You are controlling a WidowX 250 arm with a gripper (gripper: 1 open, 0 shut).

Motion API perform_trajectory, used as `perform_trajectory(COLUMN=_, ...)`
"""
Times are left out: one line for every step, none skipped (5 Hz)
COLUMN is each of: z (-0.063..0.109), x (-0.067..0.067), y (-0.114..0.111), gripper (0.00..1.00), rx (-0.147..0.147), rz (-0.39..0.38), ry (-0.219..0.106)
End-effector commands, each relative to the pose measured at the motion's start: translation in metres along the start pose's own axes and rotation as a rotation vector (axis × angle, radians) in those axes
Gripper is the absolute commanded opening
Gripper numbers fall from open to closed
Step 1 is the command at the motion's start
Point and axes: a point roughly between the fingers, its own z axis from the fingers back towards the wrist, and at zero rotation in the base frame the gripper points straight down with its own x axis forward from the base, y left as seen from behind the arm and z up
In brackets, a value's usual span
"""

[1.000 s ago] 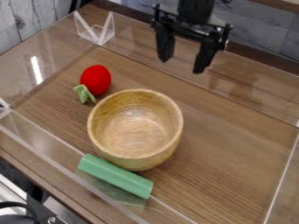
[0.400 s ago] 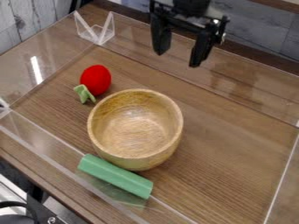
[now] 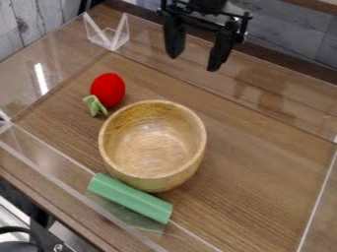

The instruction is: Move the red fruit to the right

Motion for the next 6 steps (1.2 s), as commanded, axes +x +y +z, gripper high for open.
perform_trajectory(z=-0.002, x=-0.002, y=0.003, gripper=1.00, rx=-0.008, rz=0.045, ry=-0.029)
perform_trajectory(z=-0.009, x=-0.001, y=0.005, gripper=1.00, rx=-0.014, rz=0.078, ry=-0.041)
perform_trajectory(z=-0.010, x=0.001, y=0.007, gripper=1.00, rx=-0.020, rz=0.105, ry=-0.047)
perform_trajectory(z=0.003, x=0.000, y=-0.005, gripper=1.00, rx=-0.020, rz=0.019, ry=-0.050)
perform_trajectory(z=0.015, x=-0.001, y=-0.016, gripper=1.00, rx=-0.018, rz=-0.051, ry=-0.059)
perform_trajectory(z=0.018, x=0.008, y=-0.007, gripper=1.00, rx=-0.008, rz=-0.096, ry=-0.065)
